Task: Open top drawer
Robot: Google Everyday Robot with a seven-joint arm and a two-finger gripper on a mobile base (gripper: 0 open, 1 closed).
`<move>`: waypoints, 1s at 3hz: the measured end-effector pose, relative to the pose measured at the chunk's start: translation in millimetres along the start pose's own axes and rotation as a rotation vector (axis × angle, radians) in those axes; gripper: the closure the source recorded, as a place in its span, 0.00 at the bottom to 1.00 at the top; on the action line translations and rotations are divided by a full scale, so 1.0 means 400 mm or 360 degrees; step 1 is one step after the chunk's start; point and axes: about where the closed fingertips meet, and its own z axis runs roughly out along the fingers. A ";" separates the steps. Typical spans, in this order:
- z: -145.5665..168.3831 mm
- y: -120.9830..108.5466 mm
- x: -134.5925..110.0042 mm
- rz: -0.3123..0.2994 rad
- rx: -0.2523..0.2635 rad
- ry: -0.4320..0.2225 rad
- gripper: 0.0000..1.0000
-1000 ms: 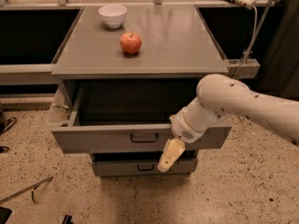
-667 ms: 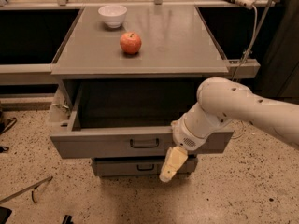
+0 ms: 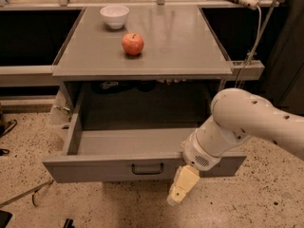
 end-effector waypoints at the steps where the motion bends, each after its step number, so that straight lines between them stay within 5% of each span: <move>1: 0.000 0.000 0.000 0.0000 0.0000 0.0000 0.00; 3: 0.008 0.052 0.039 0.0040 -0.0046 0.0011 0.00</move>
Offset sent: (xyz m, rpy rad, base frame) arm -0.0322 -0.0096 -0.0147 0.0099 0.0537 -0.0157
